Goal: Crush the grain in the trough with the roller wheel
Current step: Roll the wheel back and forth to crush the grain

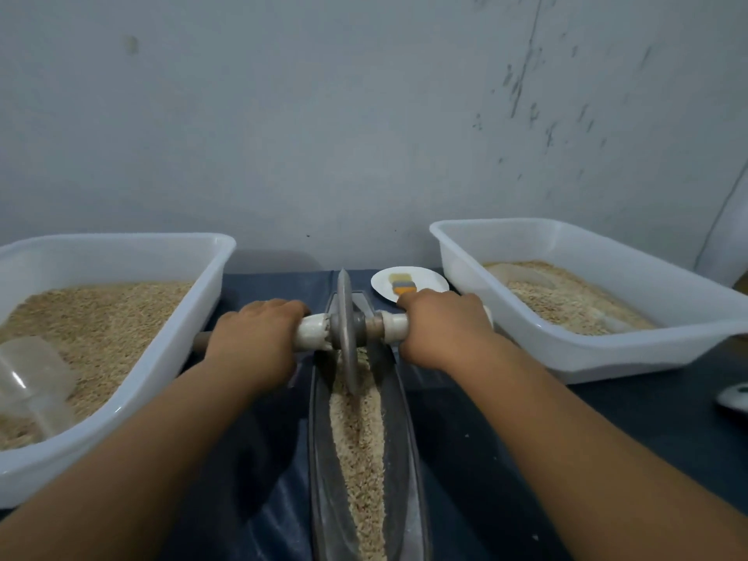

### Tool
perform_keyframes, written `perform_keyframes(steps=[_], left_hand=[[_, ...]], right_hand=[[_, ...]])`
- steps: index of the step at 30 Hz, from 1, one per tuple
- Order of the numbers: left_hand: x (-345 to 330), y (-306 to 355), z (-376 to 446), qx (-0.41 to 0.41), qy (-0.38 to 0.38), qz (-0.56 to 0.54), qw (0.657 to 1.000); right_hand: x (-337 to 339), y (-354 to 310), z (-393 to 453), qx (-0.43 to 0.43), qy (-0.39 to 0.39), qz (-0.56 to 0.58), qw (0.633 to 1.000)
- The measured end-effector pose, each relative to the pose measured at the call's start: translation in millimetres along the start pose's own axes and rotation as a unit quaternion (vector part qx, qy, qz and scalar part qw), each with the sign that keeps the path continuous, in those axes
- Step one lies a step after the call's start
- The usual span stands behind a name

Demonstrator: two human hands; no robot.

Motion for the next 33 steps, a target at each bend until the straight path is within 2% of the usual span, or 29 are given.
perform_keyframes(steps=[2, 4, 5, 10, 12, 14, 17, 18, 20, 23, 26, 28, 31, 33], left_hand=[[-4, -3, -18, -0.012, 0.030, -0.001, 0.999], [-7, 0, -40, -0.056, 0.101, -0.007, 0.993], [-8, 0, -44, -0.064, 0.121, -0.009, 0.991], [1, 6, -11, -0.009, 0.055, 0.042, 0.998], [3, 8, -3, 0.011, 0.033, 0.044, 0.998], [2, 9, -13, 0.007, 0.039, 0.043, 0.998], [-6, 8, -47, -0.038, 0.112, 0.025, 0.993], [-7, 7, -55, -0.051, 0.132, 0.015, 0.990], [-6, 6, -50, -0.051, 0.129, 0.015, 0.990], [-1, 10, -19, -0.004, 0.056, 0.046, 0.997], [4, 11, -1, 0.027, 0.009, 0.058, 0.998], [1, 9, -15, 0.018, 0.023, 0.054, 0.998], [-5, 11, -46, -0.037, 0.105, 0.059, 0.992], [-4, 10, -41, -0.039, 0.104, 0.063, 0.992]], right_hand=[[-3, -3, -15, 0.014, 0.052, -0.014, 0.998], [-6, -4, -32, 0.035, 0.113, -0.016, 0.993], [-8, -2, -34, 0.039, 0.120, -0.013, 0.992], [-8, 5, -4, -0.001, 0.000, 0.032, 1.000], [-8, 5, 3, -0.008, -0.015, 0.031, 0.999], [-8, 6, -7, 0.001, 0.011, 0.023, 1.000], [-9, 4, -35, 0.048, 0.115, -0.016, 0.992], [-9, 3, -40, 0.061, 0.128, -0.020, 0.990], [-9, 5, -36, 0.058, 0.099, -0.002, 0.993], [-10, 7, -11, 0.018, 0.016, 0.025, 0.999], [-9, 7, 2, -0.017, 0.011, 0.016, 1.000], [-11, 6, -10, -0.004, 0.048, -0.019, 0.999], [-14, 5, -37, 0.044, 0.131, -0.037, 0.990], [-17, 9, -31, 0.039, 0.103, -0.001, 0.994]])
Point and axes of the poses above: each hand's wrist, its own z-axis towards the middle knuckle, its own x-axis out of the back of the hand, y = z × x, the point moved 6 cm from there along z, towards the middle knuckle, and after that the axes turned 7 degrees about -z, right-handed, at the moved point
